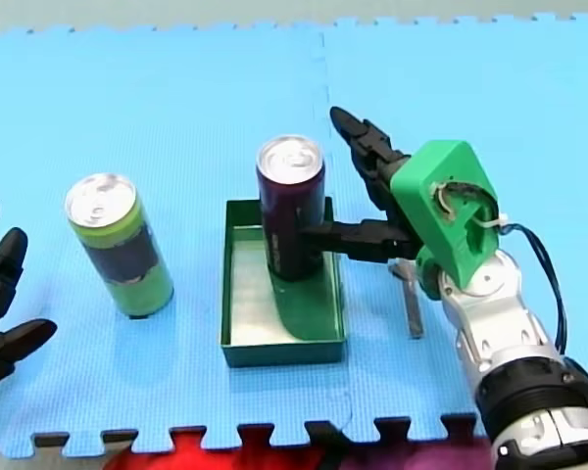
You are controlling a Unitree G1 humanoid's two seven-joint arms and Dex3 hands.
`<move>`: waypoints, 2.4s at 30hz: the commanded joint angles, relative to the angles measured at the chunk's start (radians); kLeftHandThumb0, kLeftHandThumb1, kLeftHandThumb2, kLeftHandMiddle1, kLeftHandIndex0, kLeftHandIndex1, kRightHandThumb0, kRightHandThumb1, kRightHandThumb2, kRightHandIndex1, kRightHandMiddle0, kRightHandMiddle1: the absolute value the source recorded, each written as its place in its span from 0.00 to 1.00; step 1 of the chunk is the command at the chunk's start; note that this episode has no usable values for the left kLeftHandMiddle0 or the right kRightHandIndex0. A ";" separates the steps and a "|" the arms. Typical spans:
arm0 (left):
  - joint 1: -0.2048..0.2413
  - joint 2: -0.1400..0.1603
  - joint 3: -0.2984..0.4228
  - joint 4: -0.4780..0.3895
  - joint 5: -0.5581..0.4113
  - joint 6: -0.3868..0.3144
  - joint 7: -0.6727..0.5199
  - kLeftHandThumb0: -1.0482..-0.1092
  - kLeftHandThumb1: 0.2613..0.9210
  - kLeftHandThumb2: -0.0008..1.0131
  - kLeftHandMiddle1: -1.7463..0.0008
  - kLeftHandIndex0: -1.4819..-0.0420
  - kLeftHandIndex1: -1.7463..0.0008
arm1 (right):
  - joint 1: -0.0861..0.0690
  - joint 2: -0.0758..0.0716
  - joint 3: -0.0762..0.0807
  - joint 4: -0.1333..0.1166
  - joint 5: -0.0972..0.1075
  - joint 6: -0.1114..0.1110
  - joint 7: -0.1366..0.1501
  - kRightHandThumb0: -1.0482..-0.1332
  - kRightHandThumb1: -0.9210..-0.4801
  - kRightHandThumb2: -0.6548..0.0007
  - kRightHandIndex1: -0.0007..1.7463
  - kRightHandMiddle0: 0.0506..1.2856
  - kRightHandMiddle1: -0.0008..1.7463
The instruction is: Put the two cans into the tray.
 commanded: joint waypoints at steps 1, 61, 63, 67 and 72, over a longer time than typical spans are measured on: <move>-0.001 0.007 0.002 0.003 0.002 -0.004 0.000 0.00 0.57 0.00 1.00 0.85 1.00 | 0.008 -0.011 -0.003 -0.010 0.005 0.007 0.003 0.26 0.64 1.00 0.02 0.02 0.00; 0.007 0.027 0.000 0.004 0.046 -0.047 0.065 0.00 0.60 0.01 1.00 0.84 1.00 | 0.182 -0.260 -0.209 0.114 0.186 -0.179 0.260 0.62 0.70 1.00 0.02 0.04 0.00; 0.003 0.031 -0.004 0.015 0.069 -0.081 0.082 0.00 0.61 0.01 1.00 0.84 1.00 | 0.191 -0.263 -0.209 0.111 0.182 -0.187 0.257 0.58 0.68 0.99 0.02 0.05 0.00; -0.010 0.037 -0.013 0.041 0.087 -0.116 0.083 0.05 0.57 0.01 0.99 0.85 1.00 | 0.199 -0.263 -0.204 0.114 0.169 -0.198 0.239 0.51 0.64 0.99 0.02 0.05 0.00; -0.017 0.038 -0.047 0.058 0.190 -0.225 0.183 0.41 0.38 0.00 0.99 0.88 1.00 | 0.203 -0.252 -0.199 0.128 0.157 -0.212 0.216 0.44 0.60 0.99 0.02 0.06 0.00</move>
